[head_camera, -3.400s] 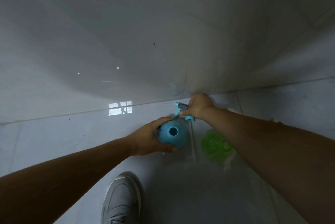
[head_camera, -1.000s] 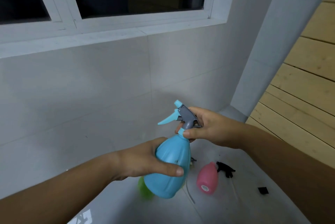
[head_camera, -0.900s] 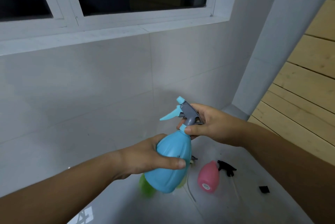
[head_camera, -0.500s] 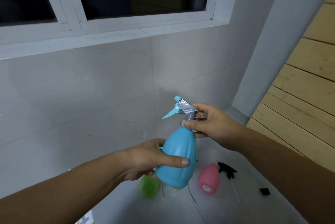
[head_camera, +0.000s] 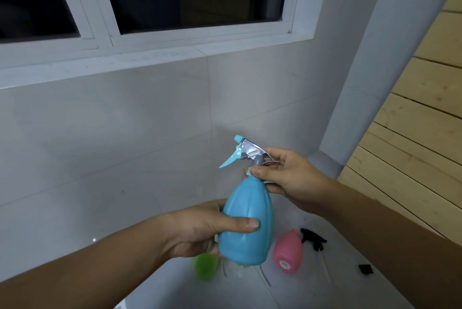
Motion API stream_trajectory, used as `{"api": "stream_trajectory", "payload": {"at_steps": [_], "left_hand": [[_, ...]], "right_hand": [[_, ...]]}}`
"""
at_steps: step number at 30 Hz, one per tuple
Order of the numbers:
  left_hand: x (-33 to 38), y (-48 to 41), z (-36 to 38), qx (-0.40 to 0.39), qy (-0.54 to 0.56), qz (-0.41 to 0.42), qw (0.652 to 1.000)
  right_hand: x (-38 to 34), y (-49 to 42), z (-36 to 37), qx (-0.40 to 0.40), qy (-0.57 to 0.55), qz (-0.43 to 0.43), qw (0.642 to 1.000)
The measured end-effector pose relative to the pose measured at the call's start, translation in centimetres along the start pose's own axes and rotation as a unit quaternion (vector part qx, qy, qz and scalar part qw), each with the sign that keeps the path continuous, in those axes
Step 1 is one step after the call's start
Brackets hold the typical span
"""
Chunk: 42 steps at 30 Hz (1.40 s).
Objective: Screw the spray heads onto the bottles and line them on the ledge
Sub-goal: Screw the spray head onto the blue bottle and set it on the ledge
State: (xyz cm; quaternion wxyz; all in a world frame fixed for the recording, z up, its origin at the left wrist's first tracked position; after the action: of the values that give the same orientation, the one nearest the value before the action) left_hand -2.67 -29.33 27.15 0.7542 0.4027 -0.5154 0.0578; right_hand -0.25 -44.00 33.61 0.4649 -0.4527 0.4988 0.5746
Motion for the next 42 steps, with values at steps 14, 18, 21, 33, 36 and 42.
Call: {"api": "stream_trajectory", "payload": {"at_steps": [14, 18, 21, 33, 36, 42], "left_hand": [[0.9, -0.1, 0.2, 0.013, 0.027, 0.014, 0.999], [0.4, -0.4, -0.2, 0.012, 0.034, -0.001, 0.999], [0.2, -0.4, 0.0, -0.008, 0.073, -0.023, 0.997], [1.1, -0.1, -0.1, 0.024, 0.043, 0.023, 0.999], [1.1, -0.2, 0.5, 0.022, 0.012, 0.019, 1.0], [0.6, -0.3, 0.1, -0.024, 0.077, 0.013, 0.997]], "right_hand": [[-0.2, -0.3, 0.0, 0.01, 0.021, -0.004, 1.0], [-0.6, -0.2, 0.5, 0.001, 0.033, -0.017, 0.999], [-0.7, -0.1, 0.5, -0.002, 0.037, -0.017, 0.999], [-0.7, -0.4, -0.2, 0.021, 0.057, -0.025, 0.998], [-0.2, -0.5, 0.0, 0.018, 0.067, -0.017, 0.997], [-0.8, -0.6, 0.0, 0.001, 0.035, -0.023, 0.999]]}}
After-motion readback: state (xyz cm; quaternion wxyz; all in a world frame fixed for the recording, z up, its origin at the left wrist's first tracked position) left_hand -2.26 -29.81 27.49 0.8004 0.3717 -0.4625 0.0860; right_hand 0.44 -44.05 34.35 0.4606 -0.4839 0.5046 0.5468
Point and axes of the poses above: each hand's wrist, its own y-axis away from the middle knuckle, its own z-axis out of the palm, x = y × z, the point moved 8 cm from there along -y, towards the middle knuckle, and after that the axes turned 1 degree about -x, right-handed, at the moved point
